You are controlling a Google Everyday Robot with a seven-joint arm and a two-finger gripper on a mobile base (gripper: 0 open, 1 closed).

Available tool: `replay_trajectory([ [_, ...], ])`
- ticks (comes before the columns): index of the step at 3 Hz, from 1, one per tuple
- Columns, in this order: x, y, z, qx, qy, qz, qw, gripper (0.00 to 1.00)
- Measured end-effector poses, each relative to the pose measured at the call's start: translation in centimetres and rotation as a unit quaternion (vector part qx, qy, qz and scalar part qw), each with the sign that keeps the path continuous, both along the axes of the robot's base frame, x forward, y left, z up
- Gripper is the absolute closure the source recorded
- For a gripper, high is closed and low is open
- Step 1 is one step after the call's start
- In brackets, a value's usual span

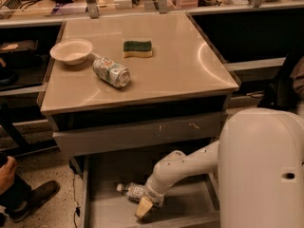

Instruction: Pick blue plastic bottle from middle drawer and place on counter

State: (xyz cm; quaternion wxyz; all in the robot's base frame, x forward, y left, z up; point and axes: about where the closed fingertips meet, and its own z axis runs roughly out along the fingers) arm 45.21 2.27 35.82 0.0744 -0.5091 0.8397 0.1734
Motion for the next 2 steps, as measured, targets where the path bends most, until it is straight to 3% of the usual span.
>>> replay_trajectory([
  [2,0.0,0.0,0.0,0.0,0.0,0.0,1.0,0.65],
])
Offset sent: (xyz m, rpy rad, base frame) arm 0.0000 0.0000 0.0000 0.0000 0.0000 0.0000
